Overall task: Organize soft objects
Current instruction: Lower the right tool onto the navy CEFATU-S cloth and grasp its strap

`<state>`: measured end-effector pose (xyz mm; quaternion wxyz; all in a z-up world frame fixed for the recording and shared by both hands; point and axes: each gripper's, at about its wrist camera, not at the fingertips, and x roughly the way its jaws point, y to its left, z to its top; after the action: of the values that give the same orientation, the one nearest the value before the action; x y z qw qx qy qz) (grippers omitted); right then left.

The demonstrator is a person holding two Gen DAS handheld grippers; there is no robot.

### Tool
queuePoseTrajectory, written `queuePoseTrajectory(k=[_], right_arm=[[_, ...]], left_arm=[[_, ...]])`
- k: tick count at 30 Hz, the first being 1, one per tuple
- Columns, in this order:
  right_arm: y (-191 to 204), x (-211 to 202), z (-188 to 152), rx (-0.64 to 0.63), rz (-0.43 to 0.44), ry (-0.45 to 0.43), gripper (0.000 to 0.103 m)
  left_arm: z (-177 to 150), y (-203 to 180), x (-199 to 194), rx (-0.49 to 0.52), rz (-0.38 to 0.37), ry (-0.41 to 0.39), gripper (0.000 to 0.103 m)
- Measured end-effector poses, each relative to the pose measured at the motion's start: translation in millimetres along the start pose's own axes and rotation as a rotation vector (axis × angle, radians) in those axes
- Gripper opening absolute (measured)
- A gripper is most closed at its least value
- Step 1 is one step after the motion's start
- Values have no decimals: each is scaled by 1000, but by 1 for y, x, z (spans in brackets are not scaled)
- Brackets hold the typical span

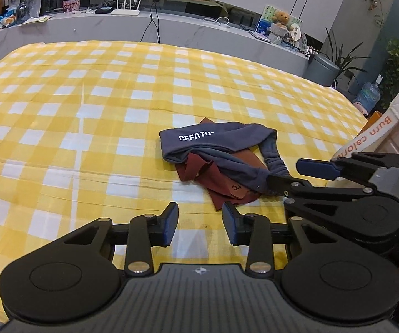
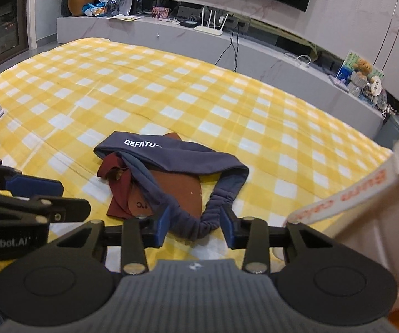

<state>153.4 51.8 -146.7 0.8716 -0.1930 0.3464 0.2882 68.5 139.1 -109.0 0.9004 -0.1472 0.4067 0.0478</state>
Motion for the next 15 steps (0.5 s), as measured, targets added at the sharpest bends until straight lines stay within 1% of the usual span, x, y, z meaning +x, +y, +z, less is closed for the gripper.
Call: queuePoseTrajectory(k=[1,3,4,6,8,12,15], right_arm=[[0,3,1,-3,8,5,38],[1,10,1,-9,28,25,30],[1,12,1,-8,38,32,22],[2,13,1,-8,48,35,19],[3,13,0,-15,50,32,6],[2,1,2,-7,43,2,3],[4,-22,6,-27,35,-56,2]], left_arm=[[0,0,2,-2,-2,6,43],[-1,0,4,-5,0,15,43],[-1,0,4,-5,1,18,43],[-2,-1,4,-4,1,24,43],[-2,-2,3,-4,1,27,43],[-1,-5,-4,1,0,18,43],[1,-6,-12,2,4,1,43]])
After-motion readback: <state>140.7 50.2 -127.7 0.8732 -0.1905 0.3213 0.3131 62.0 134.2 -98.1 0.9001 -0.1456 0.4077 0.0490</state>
